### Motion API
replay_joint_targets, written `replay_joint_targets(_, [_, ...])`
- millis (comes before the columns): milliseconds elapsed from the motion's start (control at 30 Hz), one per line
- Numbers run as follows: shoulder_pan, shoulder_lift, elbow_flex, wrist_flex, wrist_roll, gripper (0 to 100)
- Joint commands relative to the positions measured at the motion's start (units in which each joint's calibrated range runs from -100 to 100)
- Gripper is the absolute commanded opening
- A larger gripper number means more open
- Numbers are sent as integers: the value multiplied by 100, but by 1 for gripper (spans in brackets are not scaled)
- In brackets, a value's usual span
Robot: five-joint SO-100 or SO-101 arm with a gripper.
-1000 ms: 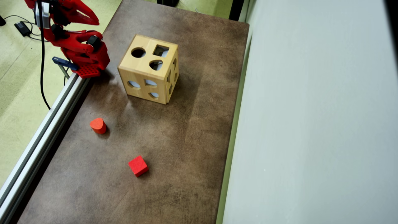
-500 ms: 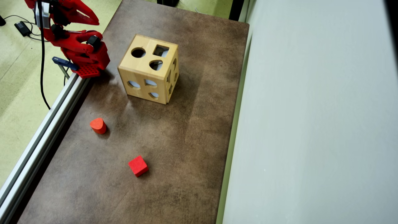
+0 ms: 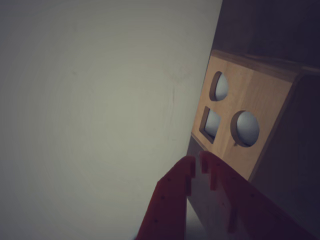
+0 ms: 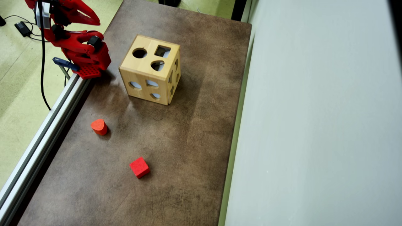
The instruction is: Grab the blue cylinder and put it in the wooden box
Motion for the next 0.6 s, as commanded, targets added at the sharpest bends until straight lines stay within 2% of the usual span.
replay_joint_targets(0, [-9,26,8,-14,0,2])
replay_joint_targets(567, [-9,26,8,-14,0,2])
